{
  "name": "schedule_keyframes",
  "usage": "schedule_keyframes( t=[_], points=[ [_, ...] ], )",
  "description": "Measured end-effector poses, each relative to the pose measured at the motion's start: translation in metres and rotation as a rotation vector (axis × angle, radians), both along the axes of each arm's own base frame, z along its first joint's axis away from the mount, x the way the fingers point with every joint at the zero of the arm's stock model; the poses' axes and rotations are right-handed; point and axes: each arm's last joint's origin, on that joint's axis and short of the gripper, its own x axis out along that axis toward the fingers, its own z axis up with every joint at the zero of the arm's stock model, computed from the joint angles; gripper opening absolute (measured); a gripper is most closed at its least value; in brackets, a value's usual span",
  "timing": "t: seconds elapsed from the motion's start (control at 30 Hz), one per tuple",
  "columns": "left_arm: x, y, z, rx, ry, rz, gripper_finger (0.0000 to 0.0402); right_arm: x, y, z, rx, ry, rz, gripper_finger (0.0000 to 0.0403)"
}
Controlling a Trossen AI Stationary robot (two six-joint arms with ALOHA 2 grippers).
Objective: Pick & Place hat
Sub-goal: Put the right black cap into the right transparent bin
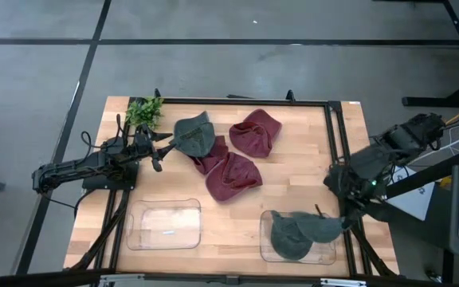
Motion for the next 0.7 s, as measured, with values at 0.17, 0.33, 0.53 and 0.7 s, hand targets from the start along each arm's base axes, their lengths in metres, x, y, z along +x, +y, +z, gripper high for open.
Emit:
schedule_keyframes(
  t=[0.17,0.33,0.53,0.7],
  points=[
    [0.000,0.000,0.000,0.000,0.000,0.000,0.0198,-0.009,0.012,0.000,0.008,0.047,0.034,0.0029],
    [0.000,0.000,0.000,0.000,0.000,0.000,0.0198,-0.016,0.020,0.000,-0.013,0.045,0.034,0.0028],
    [0.000,0.000,0.000,0.000,0.000,0.000,0.0198,-0.019,0.028,-0.006,-0.062,0.040,-0.027,0.0029],
    [0.000,0.000,0.000,0.000,0.000,0.000,0.0198,-0.021,0.039,-0.022,-0.058,0.036,-0.024,0.0028]
  ],
)
